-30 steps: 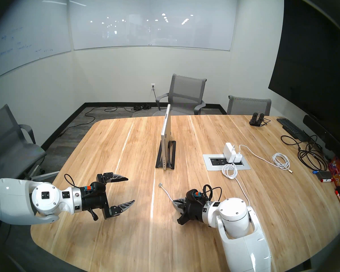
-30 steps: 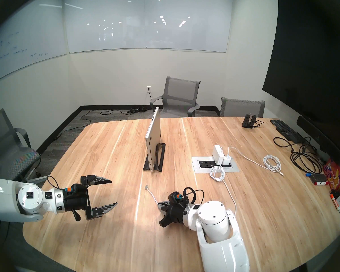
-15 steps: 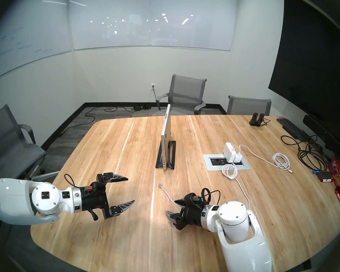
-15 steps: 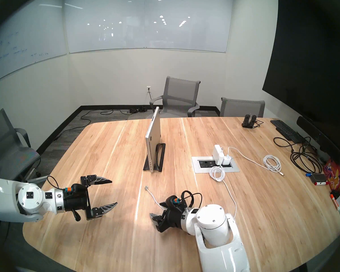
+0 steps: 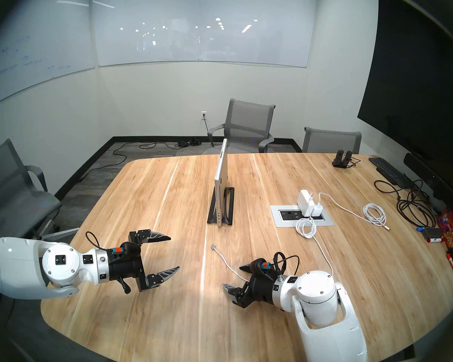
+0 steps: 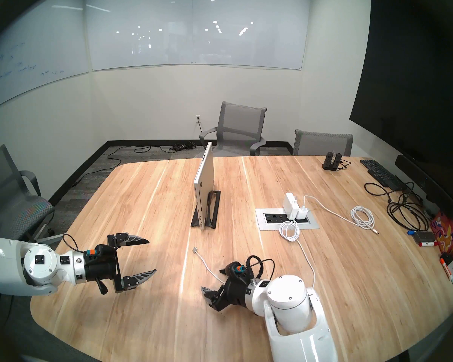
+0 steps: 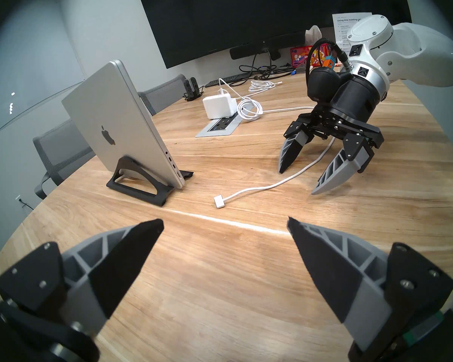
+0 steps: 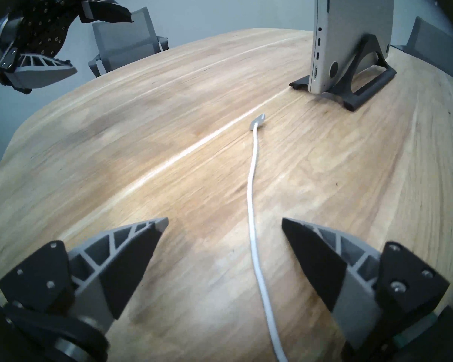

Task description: Plug the charging cable into the port of a MacBook

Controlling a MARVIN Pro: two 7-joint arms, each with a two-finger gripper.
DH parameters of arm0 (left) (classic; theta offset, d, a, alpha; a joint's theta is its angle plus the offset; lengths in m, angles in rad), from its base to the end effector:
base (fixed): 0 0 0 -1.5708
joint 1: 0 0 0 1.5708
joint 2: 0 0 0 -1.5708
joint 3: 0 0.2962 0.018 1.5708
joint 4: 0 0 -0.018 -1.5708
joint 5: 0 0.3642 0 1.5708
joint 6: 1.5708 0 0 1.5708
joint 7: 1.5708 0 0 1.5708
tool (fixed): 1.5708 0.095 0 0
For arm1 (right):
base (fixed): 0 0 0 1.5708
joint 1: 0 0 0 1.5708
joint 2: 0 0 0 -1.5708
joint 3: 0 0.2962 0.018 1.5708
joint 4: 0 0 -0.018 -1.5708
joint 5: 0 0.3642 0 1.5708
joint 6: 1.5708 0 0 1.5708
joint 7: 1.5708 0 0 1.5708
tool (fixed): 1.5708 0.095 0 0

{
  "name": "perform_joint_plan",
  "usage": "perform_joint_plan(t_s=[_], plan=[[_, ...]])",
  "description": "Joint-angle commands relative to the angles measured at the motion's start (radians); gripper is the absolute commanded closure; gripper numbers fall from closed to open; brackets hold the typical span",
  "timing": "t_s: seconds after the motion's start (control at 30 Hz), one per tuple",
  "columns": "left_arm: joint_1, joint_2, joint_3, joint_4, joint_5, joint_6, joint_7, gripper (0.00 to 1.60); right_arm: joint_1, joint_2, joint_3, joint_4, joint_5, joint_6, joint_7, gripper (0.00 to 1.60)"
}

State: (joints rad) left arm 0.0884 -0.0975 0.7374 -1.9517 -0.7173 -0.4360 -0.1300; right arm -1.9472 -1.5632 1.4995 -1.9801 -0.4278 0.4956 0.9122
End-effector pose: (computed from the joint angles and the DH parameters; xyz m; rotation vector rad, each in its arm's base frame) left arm 0.3117 0.0780 -0.3039 1.8815 -1.3959 1.4899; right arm 0.3204 0.0858 -0.3414 -2.2469 -0.9546 -1.1344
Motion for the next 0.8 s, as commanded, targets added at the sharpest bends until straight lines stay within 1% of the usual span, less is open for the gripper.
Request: perform_joint_plan(t_s=[0.0,0.13,0.17,0.23,0.4,0.53,0.57,0.6,0.77], plan=[[-0.007,-0.003,-0.007,-0.002,0.002,-0.003,-0.001,0.0,-0.025,0.013,0.006,-0.095,0.021,-0.003,0.032,0.0],[-0.007,-0.003,-0.007,-0.002,0.002,-0.003,-0.001,0.0,-0.048,0.031,0.035,-0.154,0.032,0.008,0.056,0.0],[-0.007,-0.003,-0.007,-0.002,0.002,-0.003,-0.001,0.0,-0.048,0.031,0.035,-0.154,0.032,0.008,0.056,0.0],[-0.007,-0.003,-0.007,-0.002,0.002,-0.003,-0.001,0.0,-0.066,0.046,0.055,-0.19,0.039,0.013,0.076,0.0],[-0.008,-0.003,-0.007,-0.002,0.002,-0.003,-0.001,0.0,-0.104,0.067,0.092,-0.244,0.054,0.021,0.112,0.0],[-0.008,-0.002,-0.007,-0.003,0.002,-0.003,-0.001,0.0,-0.13,0.08,0.127,-0.262,0.066,0.013,0.132,0.0],[-0.008,-0.002,-0.007,-0.003,0.002,-0.003,-0.001,0.0,-0.13,0.08,0.127,-0.262,0.066,0.013,0.132,0.0],[-0.008,-0.002,-0.007,-0.003,0.002,-0.003,-0.001,0.0,-0.142,0.086,0.146,-0.27,0.072,0.009,0.141,0.0],[-0.008,-0.002,-0.007,-0.003,0.002,-0.003,-0.001,0.0,-0.166,0.091,0.185,-0.295,0.085,0.007,0.16,0.0]])
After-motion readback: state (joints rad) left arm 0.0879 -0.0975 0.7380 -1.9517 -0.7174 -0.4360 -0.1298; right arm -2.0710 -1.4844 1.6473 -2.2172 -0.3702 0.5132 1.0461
